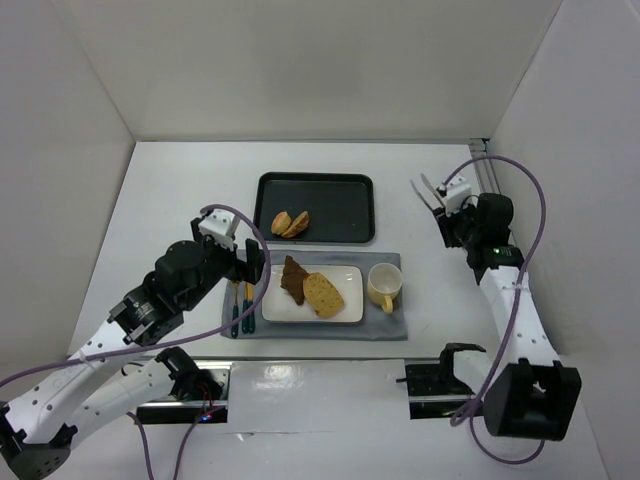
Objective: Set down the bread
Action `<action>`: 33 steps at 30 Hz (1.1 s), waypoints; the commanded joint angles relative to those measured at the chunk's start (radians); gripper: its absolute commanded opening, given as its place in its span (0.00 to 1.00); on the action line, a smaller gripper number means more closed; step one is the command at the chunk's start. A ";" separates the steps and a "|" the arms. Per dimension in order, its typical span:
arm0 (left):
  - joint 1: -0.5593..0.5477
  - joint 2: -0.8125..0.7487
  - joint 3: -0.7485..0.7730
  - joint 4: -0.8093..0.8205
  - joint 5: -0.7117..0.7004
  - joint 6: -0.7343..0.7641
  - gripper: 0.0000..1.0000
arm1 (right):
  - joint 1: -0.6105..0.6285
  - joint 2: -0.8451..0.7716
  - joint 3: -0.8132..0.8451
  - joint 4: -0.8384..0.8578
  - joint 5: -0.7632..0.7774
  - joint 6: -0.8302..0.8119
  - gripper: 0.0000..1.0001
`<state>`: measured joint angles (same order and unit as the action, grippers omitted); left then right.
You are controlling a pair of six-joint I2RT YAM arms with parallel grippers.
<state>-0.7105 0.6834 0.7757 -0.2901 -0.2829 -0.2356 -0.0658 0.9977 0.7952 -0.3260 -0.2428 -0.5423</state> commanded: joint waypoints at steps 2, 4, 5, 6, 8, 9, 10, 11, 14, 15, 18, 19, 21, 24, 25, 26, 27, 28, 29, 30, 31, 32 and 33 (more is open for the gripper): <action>-0.004 -0.024 -0.003 0.049 0.019 0.005 1.00 | -0.143 0.087 -0.053 0.200 -0.015 0.048 0.47; -0.004 -0.024 -0.003 0.049 0.019 0.005 1.00 | -0.195 0.161 -0.063 0.214 -0.015 0.048 0.47; -0.004 -0.024 -0.003 0.049 0.028 0.005 1.00 | -0.209 0.186 -0.063 0.214 -0.029 0.048 0.47; -0.004 -0.024 -0.003 0.049 0.028 0.005 1.00 | -0.222 0.212 -0.063 0.214 -0.041 0.048 0.47; -0.004 -0.033 -0.003 0.049 0.028 0.005 1.00 | -0.243 0.277 -0.063 0.205 -0.041 0.048 0.47; -0.004 -0.033 -0.003 0.049 0.028 0.015 1.00 | -0.255 0.297 -0.054 0.205 -0.041 0.048 0.47; -0.004 -0.033 -0.003 0.049 0.028 0.015 1.00 | -0.255 0.318 -0.054 0.205 -0.041 0.048 0.47; -0.004 -0.033 -0.003 0.058 0.037 0.015 1.00 | -0.255 0.365 -0.045 0.185 -0.041 0.048 0.47; -0.004 -0.024 -0.003 0.058 0.037 0.015 1.00 | -0.255 0.444 -0.021 0.128 -0.041 0.048 0.50; -0.004 -0.024 -0.003 0.058 0.037 0.015 1.00 | -0.264 0.455 -0.011 0.128 -0.041 0.048 0.50; -0.004 -0.024 -0.003 0.058 0.047 0.015 1.00 | -0.264 0.502 0.010 0.062 -0.050 0.027 0.55; -0.004 -0.015 -0.003 0.058 0.047 0.015 1.00 | -0.264 0.513 0.010 0.047 -0.059 0.016 0.60; -0.004 -0.015 -0.003 0.058 0.047 0.015 1.00 | -0.273 0.542 0.033 0.010 -0.059 0.004 0.64; -0.004 -0.015 -0.003 0.058 0.047 0.015 1.00 | -0.285 0.565 0.044 -0.019 -0.069 -0.007 0.74; -0.004 -0.015 -0.003 0.058 0.047 0.015 1.00 | -0.295 0.579 0.044 -0.028 -0.081 -0.016 0.75; -0.004 -0.015 -0.003 0.058 0.047 0.015 1.00 | -0.313 0.579 0.044 -0.039 -0.101 -0.016 0.76; -0.004 -0.015 -0.003 0.058 0.047 0.015 1.00 | -0.313 0.579 0.044 -0.039 -0.110 -0.016 0.76; -0.004 -0.015 -0.003 0.058 0.047 0.015 1.00 | -0.330 0.579 0.044 -0.048 -0.110 -0.027 0.78; -0.004 -0.015 -0.003 0.058 0.047 0.015 1.00 | -0.339 0.579 0.053 -0.048 -0.142 -0.027 0.78; -0.004 -0.015 -0.003 0.058 0.047 0.015 1.00 | -0.351 0.579 0.053 -0.064 -0.154 -0.037 0.91; -0.004 -0.015 -0.003 0.058 0.047 0.015 1.00 | -0.370 0.556 0.053 -0.083 -0.167 -0.038 1.00; -0.004 -0.015 -0.003 0.058 0.047 0.015 1.00 | -0.379 0.546 0.053 -0.094 -0.177 -0.057 1.00; -0.004 -0.015 -0.003 0.058 0.047 0.015 1.00 | -0.379 0.532 0.053 -0.103 -0.202 -0.058 1.00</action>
<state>-0.7105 0.6727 0.7757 -0.2832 -0.2485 -0.2352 -0.4259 1.5642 0.8135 -0.3653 -0.3714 -0.5713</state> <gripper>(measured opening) 1.000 0.994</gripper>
